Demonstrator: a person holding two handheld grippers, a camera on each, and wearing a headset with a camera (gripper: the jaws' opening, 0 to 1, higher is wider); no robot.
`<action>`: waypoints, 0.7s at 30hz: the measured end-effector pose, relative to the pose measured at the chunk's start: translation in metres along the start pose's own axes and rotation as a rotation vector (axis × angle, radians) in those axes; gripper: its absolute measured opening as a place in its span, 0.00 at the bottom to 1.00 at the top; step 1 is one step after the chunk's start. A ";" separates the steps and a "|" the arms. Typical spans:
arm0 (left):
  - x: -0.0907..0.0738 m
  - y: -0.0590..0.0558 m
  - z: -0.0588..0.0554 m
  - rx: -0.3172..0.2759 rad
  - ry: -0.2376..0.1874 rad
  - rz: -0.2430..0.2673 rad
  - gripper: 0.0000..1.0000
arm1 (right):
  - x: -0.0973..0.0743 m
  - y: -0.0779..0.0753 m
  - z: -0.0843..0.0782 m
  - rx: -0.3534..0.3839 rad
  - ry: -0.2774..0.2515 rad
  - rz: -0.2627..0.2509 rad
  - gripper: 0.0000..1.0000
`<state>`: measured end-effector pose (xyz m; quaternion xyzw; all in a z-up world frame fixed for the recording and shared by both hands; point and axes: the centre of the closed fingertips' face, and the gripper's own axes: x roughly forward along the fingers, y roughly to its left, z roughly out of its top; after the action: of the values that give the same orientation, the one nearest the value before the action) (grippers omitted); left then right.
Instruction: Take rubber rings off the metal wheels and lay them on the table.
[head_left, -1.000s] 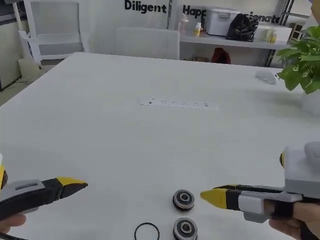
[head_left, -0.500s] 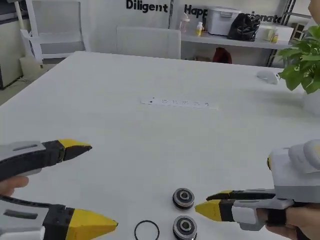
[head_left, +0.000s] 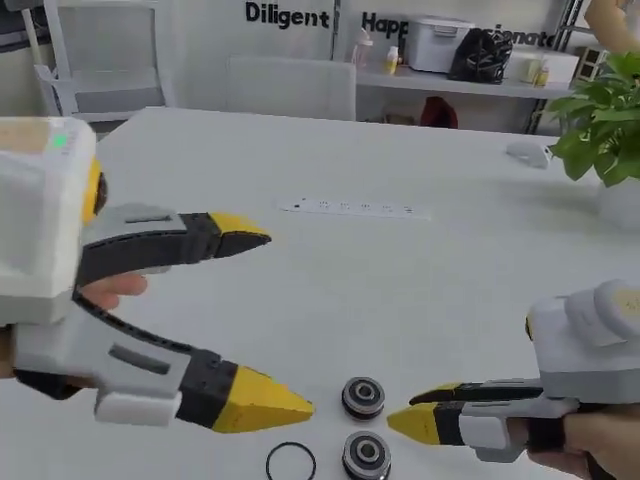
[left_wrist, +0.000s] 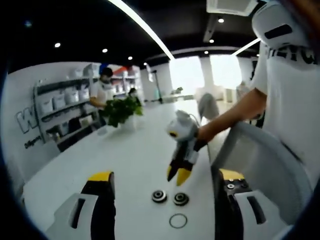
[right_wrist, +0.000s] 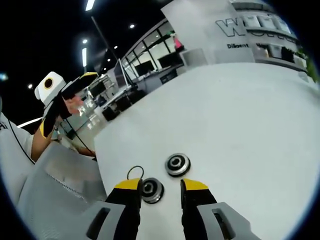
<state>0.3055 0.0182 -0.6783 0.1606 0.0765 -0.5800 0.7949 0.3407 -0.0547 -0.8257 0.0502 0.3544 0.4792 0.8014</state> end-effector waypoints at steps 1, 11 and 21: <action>0.004 -0.001 0.002 0.006 -0.001 -0.010 0.85 | 0.000 -0.001 0.000 0.001 0.000 -0.002 0.28; 0.057 -0.012 -0.002 0.086 0.060 -0.114 0.73 | -0.001 -0.004 -0.002 0.011 0.002 -0.015 0.27; 0.086 -0.012 -0.037 -0.016 0.035 -0.088 0.67 | -0.001 -0.005 -0.004 0.006 0.010 -0.017 0.27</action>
<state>0.3233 -0.0498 -0.7420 0.1608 0.1022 -0.6109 0.7684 0.3416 -0.0594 -0.8307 0.0473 0.3603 0.4713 0.8036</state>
